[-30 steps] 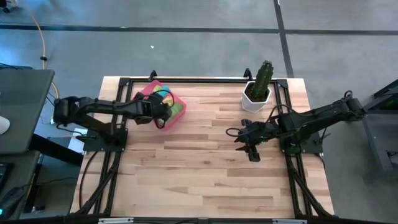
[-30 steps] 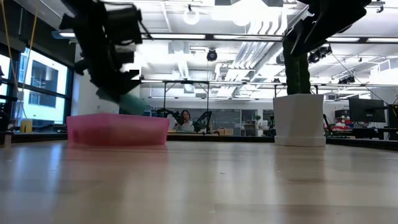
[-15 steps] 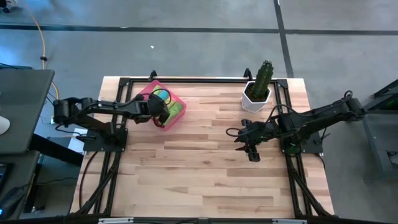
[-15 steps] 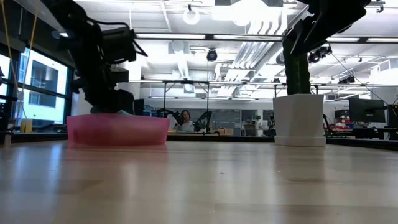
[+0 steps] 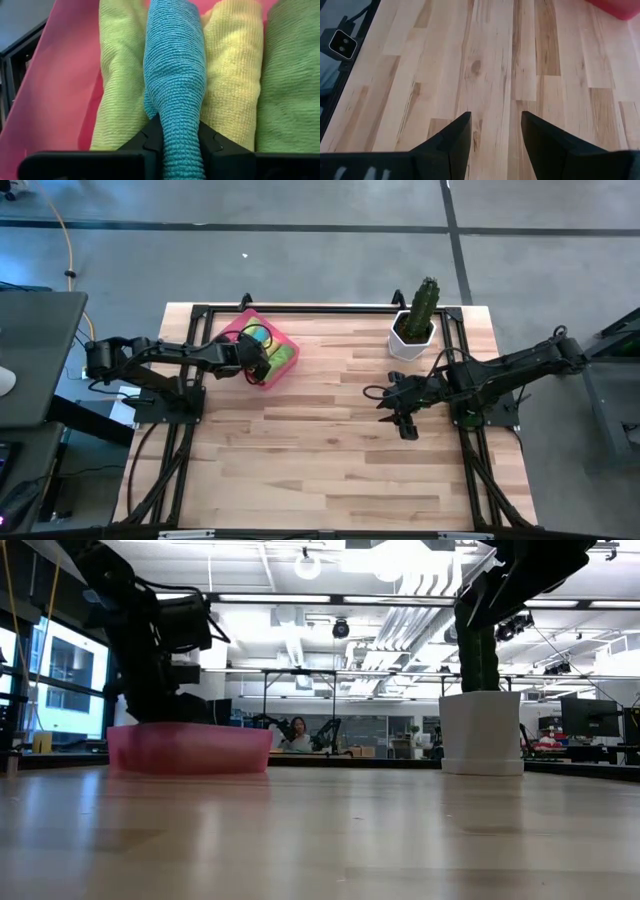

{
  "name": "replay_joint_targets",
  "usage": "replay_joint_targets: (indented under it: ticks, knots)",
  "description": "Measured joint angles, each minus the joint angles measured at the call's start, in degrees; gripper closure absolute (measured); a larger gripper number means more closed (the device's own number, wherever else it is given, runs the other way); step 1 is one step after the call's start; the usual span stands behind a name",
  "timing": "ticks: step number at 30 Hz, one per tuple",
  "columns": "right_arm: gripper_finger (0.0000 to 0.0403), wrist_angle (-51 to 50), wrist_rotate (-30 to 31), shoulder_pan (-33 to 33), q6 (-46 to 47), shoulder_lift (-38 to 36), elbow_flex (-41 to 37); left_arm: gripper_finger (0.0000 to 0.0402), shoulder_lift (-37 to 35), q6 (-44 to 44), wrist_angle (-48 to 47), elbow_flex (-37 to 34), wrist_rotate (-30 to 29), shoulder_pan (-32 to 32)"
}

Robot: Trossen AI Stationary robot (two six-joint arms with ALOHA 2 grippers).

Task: Roll microfiber towels into tight, uniform cylinder then place into a basket
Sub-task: Put the rolled blue microfiber cloth into the pink bin, then return to Home Position

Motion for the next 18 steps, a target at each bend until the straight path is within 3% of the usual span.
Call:
replay_joint_targets:
  ticks: [13,18]
  knots:
    - [0.0238,0.01,0.00,0.01,1.12,0.00,0.00,0.0218,-0.09,-1.49,1.79,0.02,1.00,0.00]
    - [0.0238,0.01,0.00,0.00,1.33,0.00,0.00,0.0191,-0.17,-1.80,-1.53,4.01,1.09,0.00]
